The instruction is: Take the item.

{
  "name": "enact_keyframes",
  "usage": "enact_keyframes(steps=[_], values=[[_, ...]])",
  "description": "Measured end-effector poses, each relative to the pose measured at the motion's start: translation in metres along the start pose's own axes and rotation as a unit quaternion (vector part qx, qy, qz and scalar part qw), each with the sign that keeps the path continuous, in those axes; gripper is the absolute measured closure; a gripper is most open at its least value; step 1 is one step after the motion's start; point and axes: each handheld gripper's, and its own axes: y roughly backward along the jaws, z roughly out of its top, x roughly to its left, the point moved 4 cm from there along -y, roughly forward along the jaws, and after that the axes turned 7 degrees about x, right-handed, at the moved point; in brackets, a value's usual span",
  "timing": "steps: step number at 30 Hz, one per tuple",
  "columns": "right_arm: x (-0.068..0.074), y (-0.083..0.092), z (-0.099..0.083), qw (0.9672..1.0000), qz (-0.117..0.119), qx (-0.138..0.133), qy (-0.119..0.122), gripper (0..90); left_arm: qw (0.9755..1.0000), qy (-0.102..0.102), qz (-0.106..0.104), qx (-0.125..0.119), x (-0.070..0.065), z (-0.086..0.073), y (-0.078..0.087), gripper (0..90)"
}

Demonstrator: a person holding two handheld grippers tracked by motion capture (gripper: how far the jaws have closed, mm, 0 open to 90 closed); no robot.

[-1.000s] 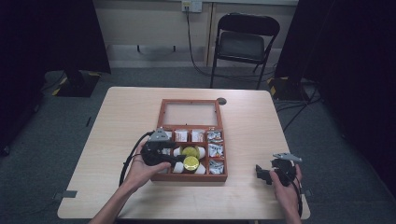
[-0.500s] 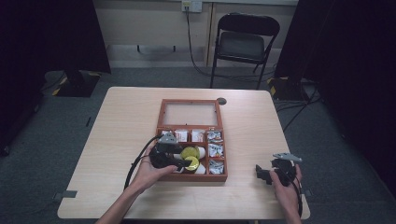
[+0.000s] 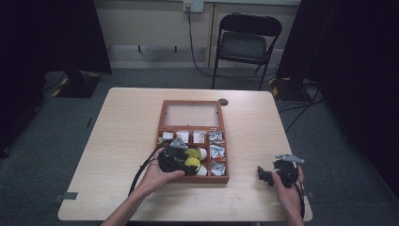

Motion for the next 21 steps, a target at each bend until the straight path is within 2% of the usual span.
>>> enact_keyframes(steps=[3, 4, 5, 6, 7, 8, 11, 15, 21], values=[[0.000, 0.000, 0.000, 1.0000, 0.000, 0.000, 0.000, 0.0, 1.0000, 0.004, 0.004, 0.007, -0.001, 0.000, -0.001, 35.4], [0.000, 0.000, 0.000, 1.0000, 0.000, 0.000, 0.000, 0.0, 0.9997, 0.015, -0.003, 0.017, -0.004, -0.001, -0.002, 35.4], [0.000, 0.000, 0.000, 1.0000, 0.000, 0.000, 0.000, 0.0, 0.9997, 0.015, -0.003, 0.017, -0.004, -0.001, -0.002, 34.6], [0.000, 0.000, 0.000, 1.0000, 0.000, 0.000, 0.000, 0.0, 0.9995, 0.000, 0.014, 0.027, -0.007, -0.001, -0.006, 34.3], [0.000, 0.000, 0.000, 1.0000, 0.000, 0.000, 0.000, 0.0, 0.9995, 0.000, 0.014, 0.027, -0.007, -0.001, -0.006, 35.1], [0.000, 0.000, 0.000, 1.0000, 0.000, 0.000, 0.000, 0.0, 0.9995, 0.010, 0.014, 0.026, -0.007, -0.002, -0.007, 34.8], [0.000, 0.000, 0.000, 1.0000, 0.000, 0.000, 0.000, 0.0, 0.9993, 0.006, 0.014, 0.033, -0.006, -0.002, -0.008, 35.6], [0.000, 0.000, 0.000, 1.0000, 0.000, 0.000, 0.000, 0.0, 0.9993, 0.013, 0.014, 0.031, -0.005, -0.003, -0.010, 36.3], [0.000, 0.000, 0.000, 1.0000, 0.000, 0.000, 0.000, 0.0, 0.9991, 0.013, 0.015, 0.036, -0.005, -0.004, -0.010, 36.9]])
